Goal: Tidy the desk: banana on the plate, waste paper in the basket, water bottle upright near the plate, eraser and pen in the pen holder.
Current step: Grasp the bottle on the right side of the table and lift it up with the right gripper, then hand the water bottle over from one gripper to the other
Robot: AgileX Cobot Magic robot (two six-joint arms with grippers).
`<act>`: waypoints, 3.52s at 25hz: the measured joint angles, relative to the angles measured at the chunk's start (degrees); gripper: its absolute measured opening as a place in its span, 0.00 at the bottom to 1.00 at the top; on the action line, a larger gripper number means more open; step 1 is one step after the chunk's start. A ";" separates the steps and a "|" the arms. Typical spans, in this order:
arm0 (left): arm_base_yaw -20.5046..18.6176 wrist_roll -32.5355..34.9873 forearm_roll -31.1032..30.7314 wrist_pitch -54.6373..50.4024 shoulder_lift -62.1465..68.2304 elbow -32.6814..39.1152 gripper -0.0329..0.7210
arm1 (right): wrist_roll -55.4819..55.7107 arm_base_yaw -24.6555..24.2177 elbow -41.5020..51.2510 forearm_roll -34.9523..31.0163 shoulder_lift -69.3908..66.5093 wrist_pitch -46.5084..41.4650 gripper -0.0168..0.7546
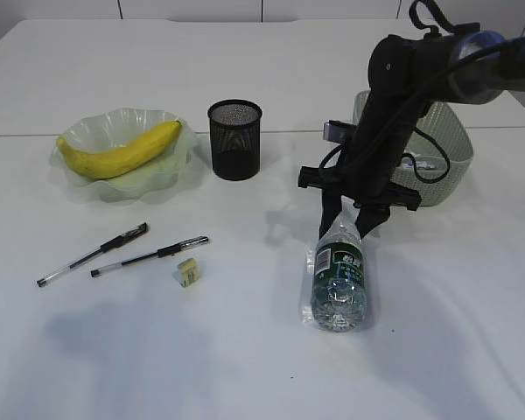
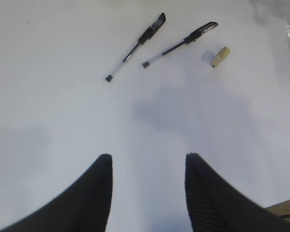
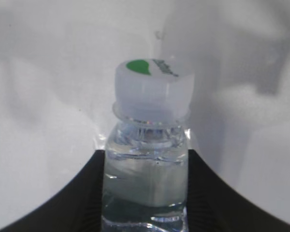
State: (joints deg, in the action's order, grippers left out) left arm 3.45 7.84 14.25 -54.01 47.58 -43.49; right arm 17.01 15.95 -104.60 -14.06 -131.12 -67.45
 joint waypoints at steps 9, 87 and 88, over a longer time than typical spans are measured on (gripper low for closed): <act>0.00 0.00 0.00 0.00 0.00 0.00 0.51 | -4.12 0.00 -4.24 0.23 -0.36 -1.24 0.43; 0.00 0.38 2.09 22.28 0.00 0.42 0.49 | -25.56 13.73 37.28 6.47 56.46 35.40 0.42; 0.00 0.42 2.09 26.22 0.00 0.85 0.49 | -25.56 13.73 37.28 6.47 56.46 35.40 0.42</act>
State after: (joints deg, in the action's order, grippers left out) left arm 3.45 8.26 16.35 -27.79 47.58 -42.64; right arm -8.55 29.68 -67.32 -7.59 -74.66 -32.05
